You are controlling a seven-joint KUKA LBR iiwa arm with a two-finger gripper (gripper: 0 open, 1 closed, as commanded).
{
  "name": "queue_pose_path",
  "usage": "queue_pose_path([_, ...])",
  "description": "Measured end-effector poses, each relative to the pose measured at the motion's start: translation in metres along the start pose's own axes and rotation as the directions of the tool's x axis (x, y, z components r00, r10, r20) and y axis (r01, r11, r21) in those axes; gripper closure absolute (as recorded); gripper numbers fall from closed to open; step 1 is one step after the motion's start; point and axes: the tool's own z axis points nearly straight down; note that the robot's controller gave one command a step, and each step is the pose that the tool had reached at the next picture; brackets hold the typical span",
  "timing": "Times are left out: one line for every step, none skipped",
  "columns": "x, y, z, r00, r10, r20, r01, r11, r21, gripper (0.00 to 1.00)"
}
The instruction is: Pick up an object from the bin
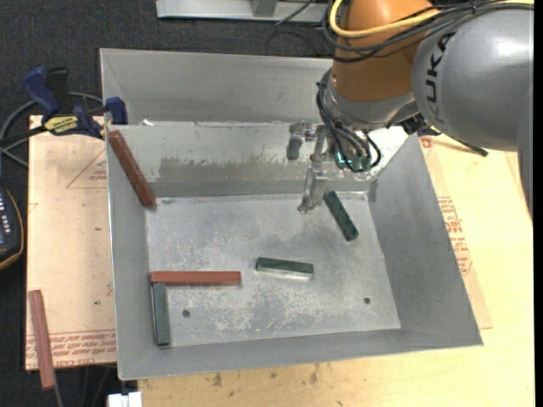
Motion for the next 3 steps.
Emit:
queue_pose_path([0.02, -0.027, 0.136, 0.985, -0.171, -0.001, 0.171, 0.985, 0.0, 0.0])
queue_pose_path([0.084, -0.031, 0.155, 0.925, -0.379, 0.007, 0.379, 0.925, 0.002, 0.0])
queue_pose_path([0.044, -0.102, 0.14, 1.0, -0.019, 0.013, 0.019, 1.0, 0.003, 0.0])
